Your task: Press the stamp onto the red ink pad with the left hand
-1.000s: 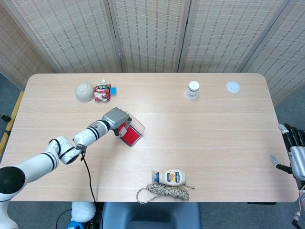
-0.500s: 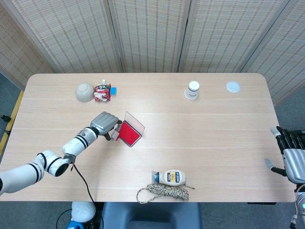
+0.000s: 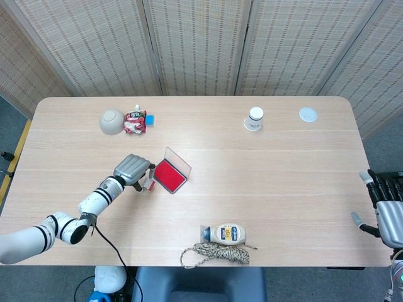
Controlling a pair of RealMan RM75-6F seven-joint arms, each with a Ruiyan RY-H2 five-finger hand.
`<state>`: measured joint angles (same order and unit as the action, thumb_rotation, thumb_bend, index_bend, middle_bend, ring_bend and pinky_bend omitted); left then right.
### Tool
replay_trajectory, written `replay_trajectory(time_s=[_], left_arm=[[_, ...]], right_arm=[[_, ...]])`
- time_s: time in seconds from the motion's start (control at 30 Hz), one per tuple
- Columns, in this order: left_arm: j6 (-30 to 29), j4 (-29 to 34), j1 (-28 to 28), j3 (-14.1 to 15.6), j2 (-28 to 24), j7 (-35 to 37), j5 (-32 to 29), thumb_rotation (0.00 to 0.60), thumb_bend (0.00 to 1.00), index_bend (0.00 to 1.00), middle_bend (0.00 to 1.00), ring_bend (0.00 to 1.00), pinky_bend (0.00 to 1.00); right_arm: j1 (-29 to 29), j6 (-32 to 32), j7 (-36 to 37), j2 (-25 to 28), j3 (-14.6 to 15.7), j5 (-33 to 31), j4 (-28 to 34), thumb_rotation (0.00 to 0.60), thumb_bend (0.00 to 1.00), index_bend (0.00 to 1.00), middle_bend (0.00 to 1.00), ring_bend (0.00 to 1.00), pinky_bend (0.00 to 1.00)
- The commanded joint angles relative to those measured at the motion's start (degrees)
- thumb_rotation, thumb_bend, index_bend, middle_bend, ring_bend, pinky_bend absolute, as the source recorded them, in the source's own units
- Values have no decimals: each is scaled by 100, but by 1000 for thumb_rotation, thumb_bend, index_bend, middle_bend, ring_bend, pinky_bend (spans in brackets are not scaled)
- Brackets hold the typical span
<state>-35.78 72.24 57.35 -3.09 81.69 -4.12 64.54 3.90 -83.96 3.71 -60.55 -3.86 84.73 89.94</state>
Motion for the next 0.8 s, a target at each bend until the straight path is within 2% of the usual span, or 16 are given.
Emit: replay_trajectory(time_s=[0.03, 0.8], left_arm=[[14, -40, -23, -14, 32, -7, -3, 600, 490, 780, 1000, 902, 730], [326, -705, -197, -29, 396, 336, 308, 600, 490, 759, 1000, 902, 730]], right_arm=[[13, 25, 11, 2, 2, 2, -11, 600, 282, 0, 0, 0, 0], [81, 161, -133, -44, -24, -83, -9, 600, 282, 0, 0, 0, 0]])
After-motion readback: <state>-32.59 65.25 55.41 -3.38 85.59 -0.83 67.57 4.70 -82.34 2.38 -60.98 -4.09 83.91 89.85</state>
